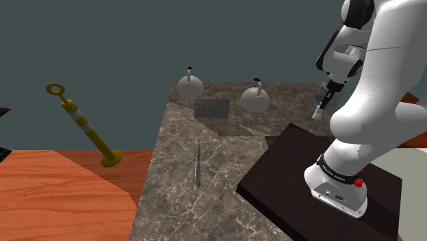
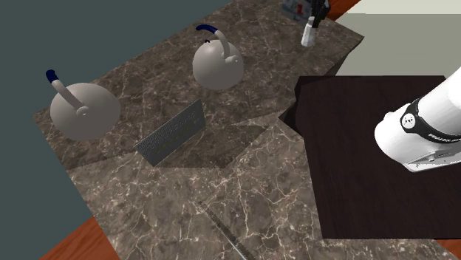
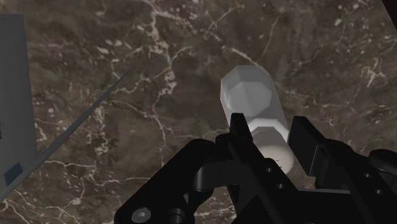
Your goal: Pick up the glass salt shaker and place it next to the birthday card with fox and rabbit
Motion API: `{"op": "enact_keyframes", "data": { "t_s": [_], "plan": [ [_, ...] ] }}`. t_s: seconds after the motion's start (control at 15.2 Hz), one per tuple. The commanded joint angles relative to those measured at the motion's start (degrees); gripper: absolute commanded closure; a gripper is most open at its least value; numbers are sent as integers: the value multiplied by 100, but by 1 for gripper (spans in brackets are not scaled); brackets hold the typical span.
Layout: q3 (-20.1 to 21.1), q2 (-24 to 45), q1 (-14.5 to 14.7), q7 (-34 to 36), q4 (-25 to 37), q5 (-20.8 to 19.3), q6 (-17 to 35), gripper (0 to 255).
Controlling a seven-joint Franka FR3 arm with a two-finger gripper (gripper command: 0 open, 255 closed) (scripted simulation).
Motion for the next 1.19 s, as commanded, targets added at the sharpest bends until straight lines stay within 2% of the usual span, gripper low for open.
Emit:
{"op": "enact_keyframes", "data": {
  "t_s": [0.0, 0.2, 0.26, 0.59, 0.86, 1.12],
  "plan": [
    [8, 14, -8, -6, 11, 10, 3, 255],
    [8, 14, -8, -6, 11, 10, 3, 255],
    [8, 14, -8, -6, 10, 10, 3, 0],
    [8, 14, -8, -6, 10, 10, 3, 0],
    [-410, -577, 278, 381, 51, -572, -527, 0],
    [-407, -577, 276, 382, 51, -574, -527, 0]
  ]
}}
